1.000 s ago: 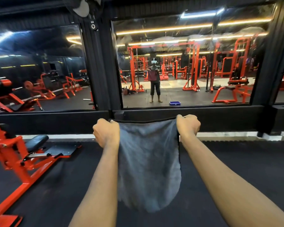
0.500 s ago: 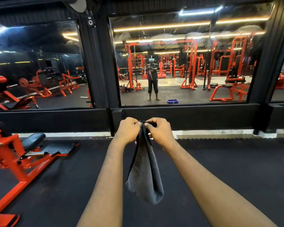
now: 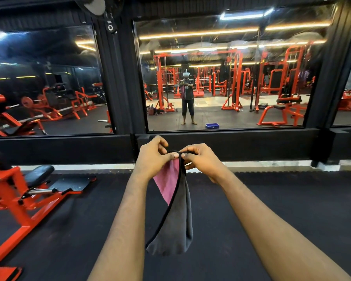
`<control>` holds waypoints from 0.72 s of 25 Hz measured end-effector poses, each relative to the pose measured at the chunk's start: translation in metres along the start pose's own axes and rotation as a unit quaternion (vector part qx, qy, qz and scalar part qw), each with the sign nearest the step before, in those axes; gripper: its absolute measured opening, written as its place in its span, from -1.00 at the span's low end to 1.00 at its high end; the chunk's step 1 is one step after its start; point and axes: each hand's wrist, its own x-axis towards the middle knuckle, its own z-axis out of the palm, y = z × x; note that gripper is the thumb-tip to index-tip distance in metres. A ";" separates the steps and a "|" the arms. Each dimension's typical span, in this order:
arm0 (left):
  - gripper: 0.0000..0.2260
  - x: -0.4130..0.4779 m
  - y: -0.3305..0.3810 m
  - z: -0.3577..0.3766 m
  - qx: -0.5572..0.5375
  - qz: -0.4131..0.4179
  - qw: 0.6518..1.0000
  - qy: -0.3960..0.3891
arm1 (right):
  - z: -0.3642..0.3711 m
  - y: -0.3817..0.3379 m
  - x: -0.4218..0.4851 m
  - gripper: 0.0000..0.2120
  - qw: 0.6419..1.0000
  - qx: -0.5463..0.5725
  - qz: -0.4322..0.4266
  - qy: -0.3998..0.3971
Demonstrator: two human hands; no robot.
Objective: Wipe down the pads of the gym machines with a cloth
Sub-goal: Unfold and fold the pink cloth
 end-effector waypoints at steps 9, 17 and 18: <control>-0.75 0.008 -0.036 -0.015 0.021 0.022 0.967 -0.252 | -0.041 -0.009 -0.002 -0.93 0.998 0.024 -0.045 -0.044; -0.88 0.009 -0.041 -0.032 -0.038 0.027 0.999 -0.026 | -0.060 0.024 0.002 -0.99 0.983 -0.081 0.023 0.166; -0.88 0.010 -0.035 -0.031 -0.044 0.039 0.998 -0.012 | -0.058 0.028 0.001 -0.99 0.981 -0.088 0.023 0.170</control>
